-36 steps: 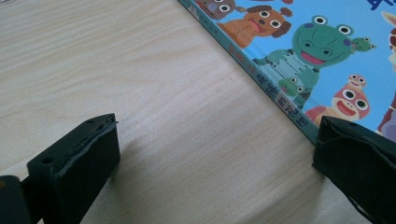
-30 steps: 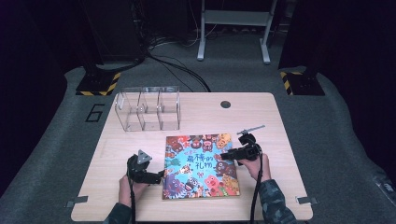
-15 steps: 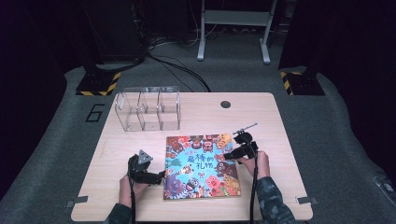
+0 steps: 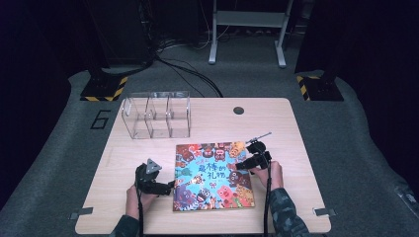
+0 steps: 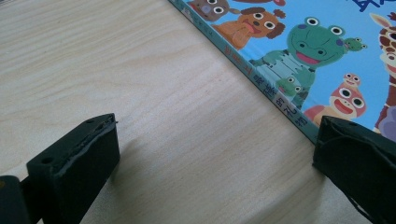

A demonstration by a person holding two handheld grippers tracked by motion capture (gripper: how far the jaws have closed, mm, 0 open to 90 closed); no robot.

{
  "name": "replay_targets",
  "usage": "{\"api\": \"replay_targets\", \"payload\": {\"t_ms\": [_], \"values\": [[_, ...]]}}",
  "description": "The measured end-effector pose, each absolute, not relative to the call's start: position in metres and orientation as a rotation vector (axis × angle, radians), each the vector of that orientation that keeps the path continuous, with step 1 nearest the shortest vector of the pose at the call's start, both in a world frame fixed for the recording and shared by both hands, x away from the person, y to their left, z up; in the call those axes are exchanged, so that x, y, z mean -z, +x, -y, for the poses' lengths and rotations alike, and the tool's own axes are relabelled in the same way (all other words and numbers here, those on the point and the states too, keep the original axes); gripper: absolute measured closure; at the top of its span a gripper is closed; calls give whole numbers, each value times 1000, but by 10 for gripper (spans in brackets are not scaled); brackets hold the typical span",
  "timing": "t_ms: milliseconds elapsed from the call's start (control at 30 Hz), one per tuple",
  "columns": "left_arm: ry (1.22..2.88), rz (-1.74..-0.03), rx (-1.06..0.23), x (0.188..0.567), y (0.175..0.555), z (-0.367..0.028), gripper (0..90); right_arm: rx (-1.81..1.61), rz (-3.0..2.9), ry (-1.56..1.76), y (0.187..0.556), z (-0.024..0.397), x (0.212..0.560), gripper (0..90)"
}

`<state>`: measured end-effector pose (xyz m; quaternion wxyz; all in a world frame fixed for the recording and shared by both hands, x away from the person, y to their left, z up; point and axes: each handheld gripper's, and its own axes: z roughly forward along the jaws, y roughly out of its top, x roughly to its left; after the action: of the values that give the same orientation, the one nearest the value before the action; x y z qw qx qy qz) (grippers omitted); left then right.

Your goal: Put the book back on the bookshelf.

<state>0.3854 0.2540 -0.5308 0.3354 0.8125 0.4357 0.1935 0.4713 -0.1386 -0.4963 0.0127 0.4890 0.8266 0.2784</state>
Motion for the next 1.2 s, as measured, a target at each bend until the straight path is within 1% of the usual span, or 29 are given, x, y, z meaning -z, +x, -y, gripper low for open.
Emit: {"api": "replay_targets", "payload": {"t_ms": [433, 633, 767, 833, 967, 1100, 1200], "values": [[2119, -1137, -505, 531, 385, -254, 2, -991, -2592, 1583, 473, 147, 498, 396], [2121, -1136, -506, 531, 386, -254, 3, -1082, -2597, 1568, 468, 150, 486, 437], [2125, -1135, -504, 531, 385, -254, 3, -1117, -2594, 1536, 466, 148, 475, 434], [2119, -1137, -504, 531, 385, -254, 2, -1127, -2588, 1531, 467, 146, 473, 423], [2123, -1134, -504, 531, 385, -254, 2, -1128, -2630, 1500, 467, 139, 472, 355], [2126, -1128, -503, 531, 386, -255, 2, -1136, -2620, 1462, 465, 138, 469, 347], [2118, -1131, -504, 531, 386, -254, 3, -1161, -2611, 1457, 463, 135, 464, 303]]}}
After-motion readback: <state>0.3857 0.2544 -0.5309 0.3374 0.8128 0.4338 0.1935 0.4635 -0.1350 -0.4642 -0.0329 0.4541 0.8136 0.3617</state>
